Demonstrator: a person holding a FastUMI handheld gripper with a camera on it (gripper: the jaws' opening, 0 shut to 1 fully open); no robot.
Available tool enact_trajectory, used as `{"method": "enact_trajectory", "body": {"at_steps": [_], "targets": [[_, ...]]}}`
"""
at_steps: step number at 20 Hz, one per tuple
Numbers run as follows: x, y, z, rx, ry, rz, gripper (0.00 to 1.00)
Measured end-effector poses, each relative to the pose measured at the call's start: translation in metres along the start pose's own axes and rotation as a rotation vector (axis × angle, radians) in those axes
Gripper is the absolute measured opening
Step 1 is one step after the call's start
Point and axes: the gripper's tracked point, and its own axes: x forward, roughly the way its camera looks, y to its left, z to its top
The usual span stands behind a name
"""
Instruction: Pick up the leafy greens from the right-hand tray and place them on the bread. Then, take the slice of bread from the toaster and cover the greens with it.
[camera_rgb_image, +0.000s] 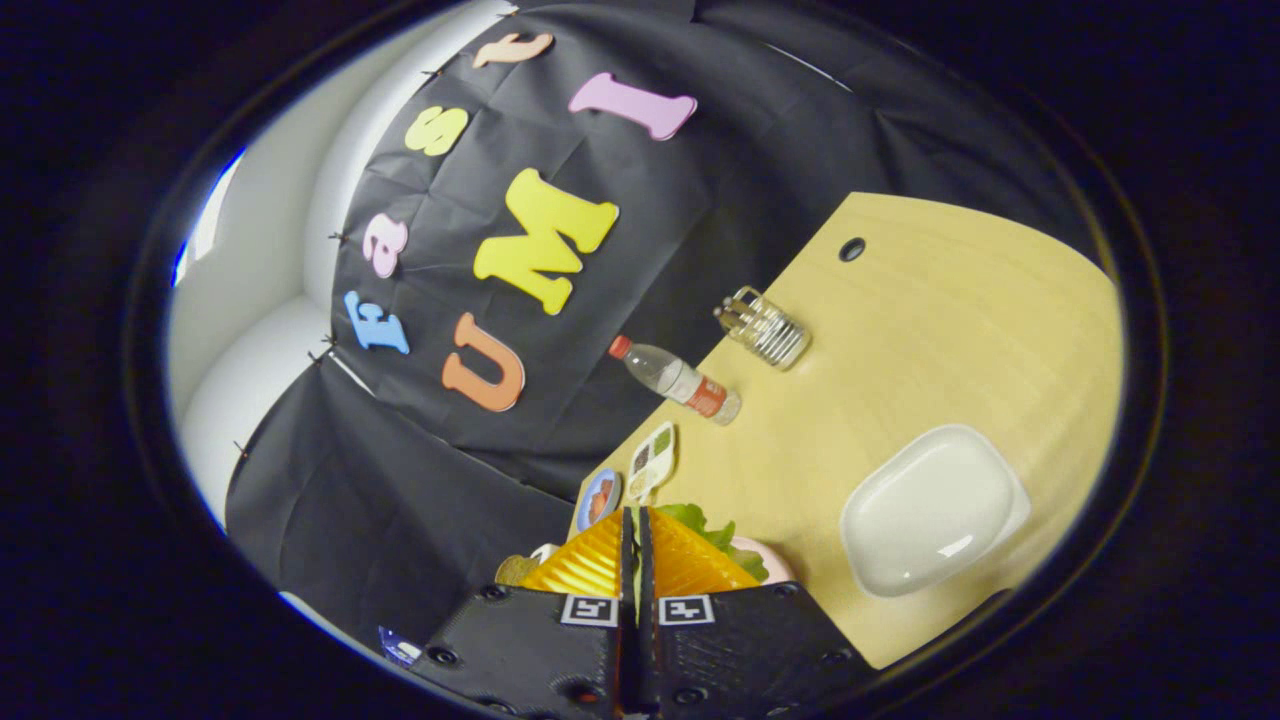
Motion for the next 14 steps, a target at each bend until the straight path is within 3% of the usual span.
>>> {"method": "enact_trajectory", "body": {"at_steps": [8, 14], "targets": [[0.068, 0.048, -0.103, -0.019, 0.162, 0.049, 0.00], [0.085, 0.026, -0.134, -0.017, 0.207, 0.015, 0.00]]}}
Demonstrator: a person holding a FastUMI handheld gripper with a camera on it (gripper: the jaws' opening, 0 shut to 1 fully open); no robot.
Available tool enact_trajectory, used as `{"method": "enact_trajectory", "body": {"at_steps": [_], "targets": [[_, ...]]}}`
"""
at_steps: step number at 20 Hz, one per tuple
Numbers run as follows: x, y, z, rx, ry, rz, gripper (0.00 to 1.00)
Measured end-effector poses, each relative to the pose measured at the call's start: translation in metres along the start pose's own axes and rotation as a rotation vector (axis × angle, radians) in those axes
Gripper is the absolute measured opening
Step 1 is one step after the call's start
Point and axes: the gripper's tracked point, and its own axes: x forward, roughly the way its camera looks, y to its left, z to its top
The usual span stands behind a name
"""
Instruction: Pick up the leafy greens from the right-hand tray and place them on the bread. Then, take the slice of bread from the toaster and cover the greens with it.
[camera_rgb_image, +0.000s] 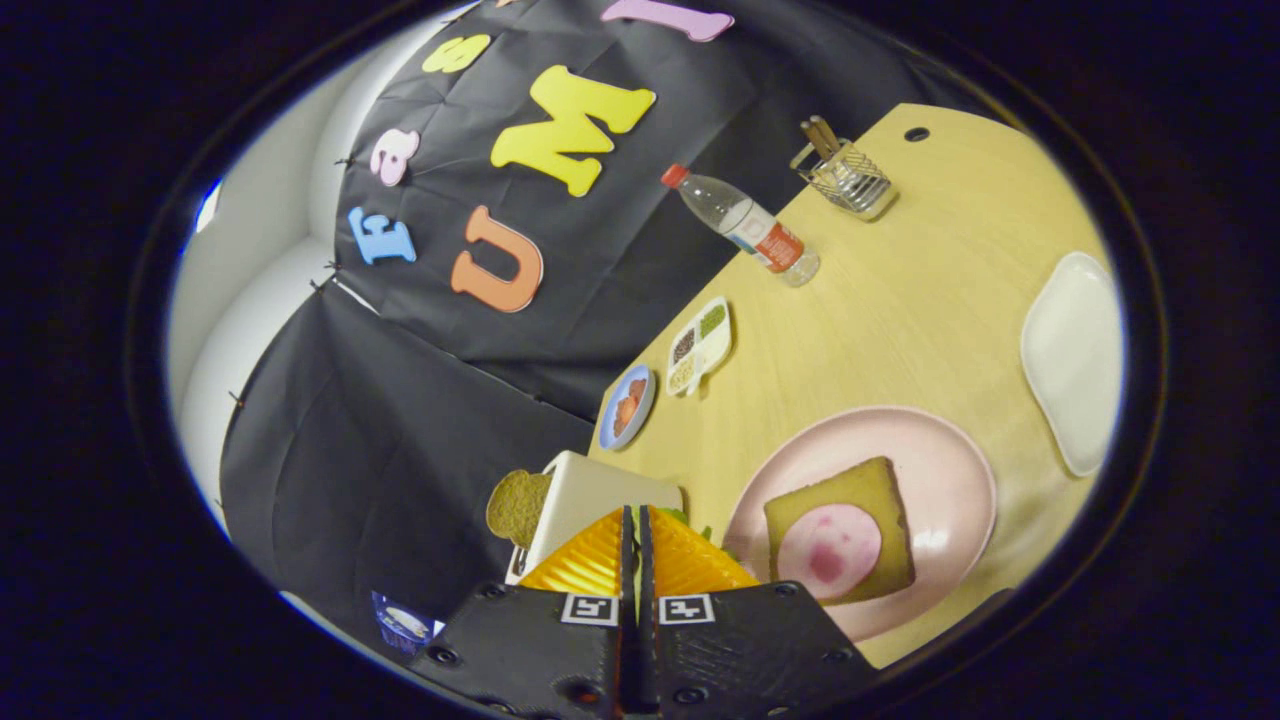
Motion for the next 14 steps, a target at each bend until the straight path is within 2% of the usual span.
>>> {"method": "enact_trajectory", "body": {"at_steps": [5, 12, 14], "targets": [[-0.017, -0.051, 0.015, -0.056, -0.063, -0.126, 0.00], [-0.030, -0.107, 0.022, -0.099, -0.092, -0.254, 0.00], [-0.034, -0.115, 0.018, -0.118, -0.088, -0.277, 0.05]]}}
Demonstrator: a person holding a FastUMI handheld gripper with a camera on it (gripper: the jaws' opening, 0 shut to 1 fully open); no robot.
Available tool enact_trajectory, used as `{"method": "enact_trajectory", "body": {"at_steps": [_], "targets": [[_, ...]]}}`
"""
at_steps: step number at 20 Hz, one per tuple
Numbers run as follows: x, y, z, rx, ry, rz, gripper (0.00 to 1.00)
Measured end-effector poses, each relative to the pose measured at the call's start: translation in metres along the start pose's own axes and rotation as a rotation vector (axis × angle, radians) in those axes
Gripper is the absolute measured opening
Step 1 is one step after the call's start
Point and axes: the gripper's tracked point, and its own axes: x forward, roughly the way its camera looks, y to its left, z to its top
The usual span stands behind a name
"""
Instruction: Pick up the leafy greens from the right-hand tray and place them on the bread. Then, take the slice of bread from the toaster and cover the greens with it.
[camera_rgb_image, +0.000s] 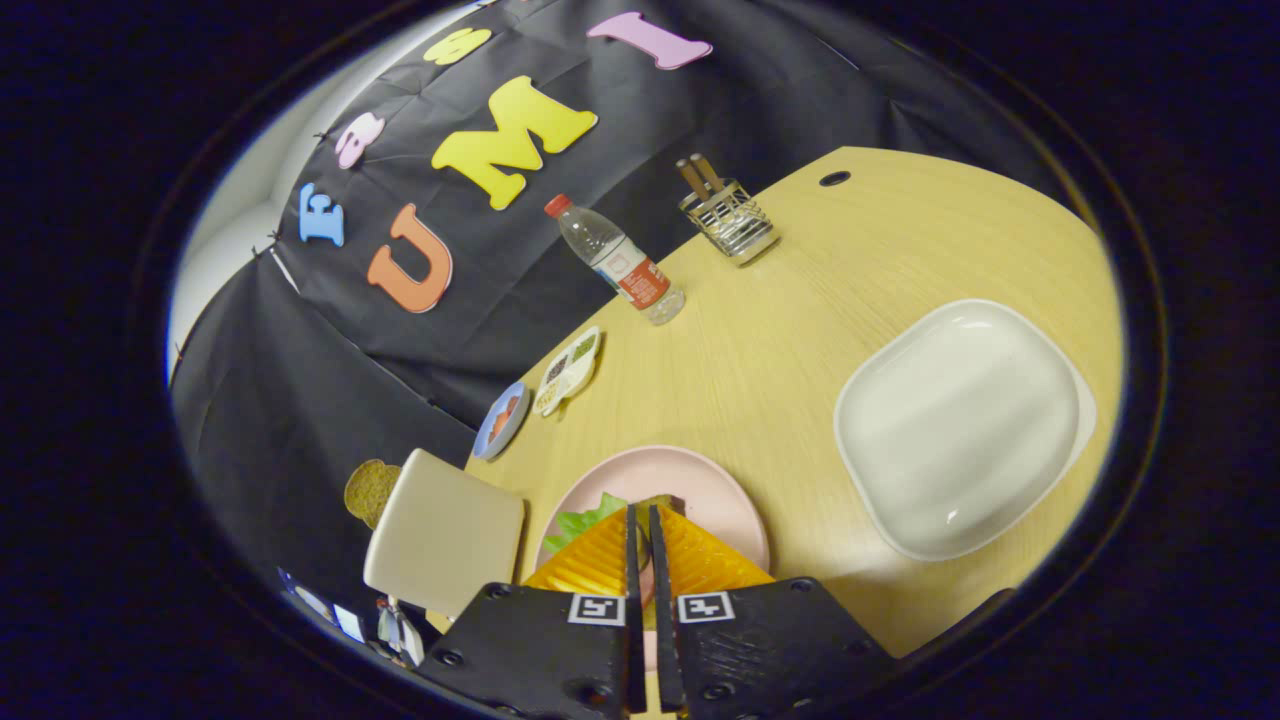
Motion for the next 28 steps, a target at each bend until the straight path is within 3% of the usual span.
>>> {"method": "enact_trajectory", "body": {"at_steps": [3, 4, 8, 10, 14, 19, 22, 28], "targets": [[-0.006, -0.004, -0.002, -0.093, -0.019, -0.037, 0.19], [-0.012, -0.004, 0.000, -0.140, -0.043, -0.051, 0.36], [-0.043, 0.003, 0.027, -0.330, -0.196, -0.135, 0.83], [-0.063, 0.012, 0.047, -0.399, -0.304, -0.181, 0.94], [-0.097, 0.044, 0.073, -0.486, -0.454, -0.250, 0.95], [-0.112, 0.100, 0.080, -0.542, -0.536, -0.287, 0.95], [-0.114, 0.149, 0.073, -0.565, -0.595, -0.267, 0.95], [-0.078, 0.256, 0.027, -0.581, -0.586, -0.132, 0.96]]}}
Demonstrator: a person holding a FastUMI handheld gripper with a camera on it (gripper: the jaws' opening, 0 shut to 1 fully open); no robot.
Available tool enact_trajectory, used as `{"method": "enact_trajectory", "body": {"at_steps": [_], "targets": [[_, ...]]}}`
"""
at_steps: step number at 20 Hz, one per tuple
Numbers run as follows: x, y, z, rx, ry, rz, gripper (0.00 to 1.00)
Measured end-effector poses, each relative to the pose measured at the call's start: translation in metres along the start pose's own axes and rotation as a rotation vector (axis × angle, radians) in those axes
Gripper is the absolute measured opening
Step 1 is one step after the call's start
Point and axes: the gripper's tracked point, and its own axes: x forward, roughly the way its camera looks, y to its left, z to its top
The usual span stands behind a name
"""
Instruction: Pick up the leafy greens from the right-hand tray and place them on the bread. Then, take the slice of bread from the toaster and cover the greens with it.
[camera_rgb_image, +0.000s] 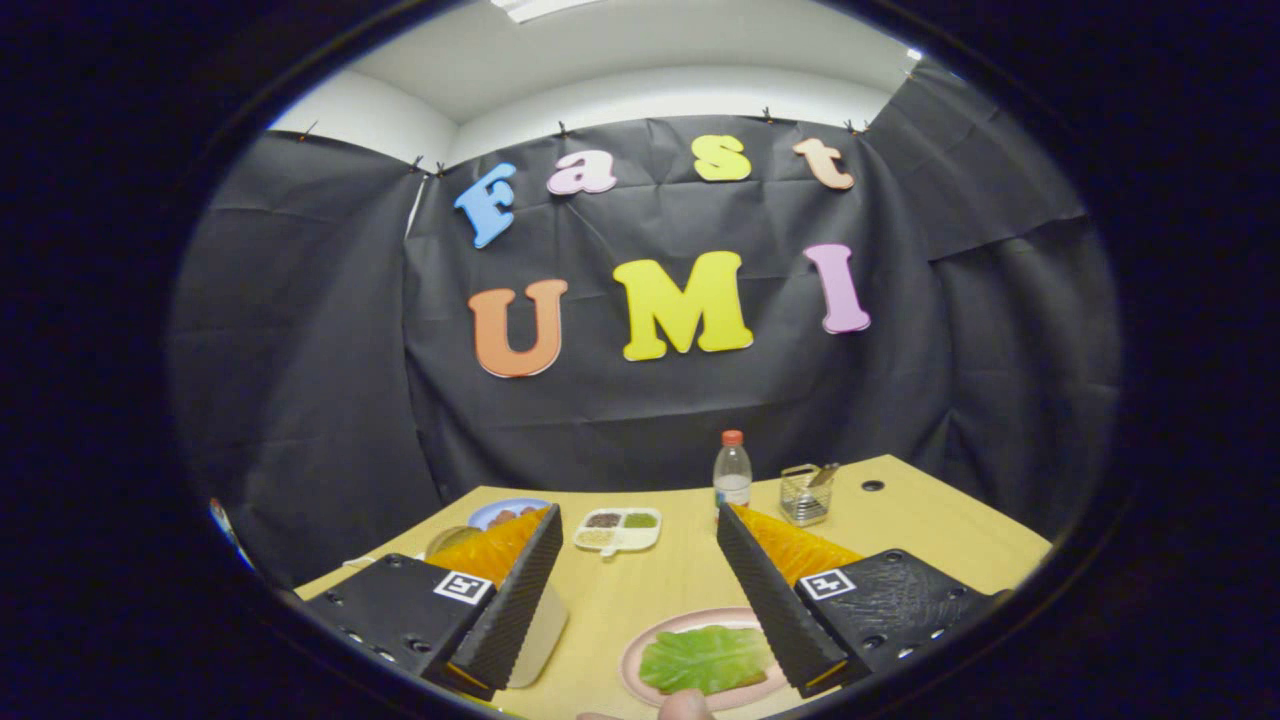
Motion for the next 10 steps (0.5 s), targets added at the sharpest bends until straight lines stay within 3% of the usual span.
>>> {"method": "enact_trajectory", "body": {"at_steps": [5, 10], "targets": [[0.018, 0.086, -0.024, -0.022, 0.039, 0.063, 0.95], [0.046, 0.137, -0.066, -0.098, 0.093, 0.052, 0.95]]}}
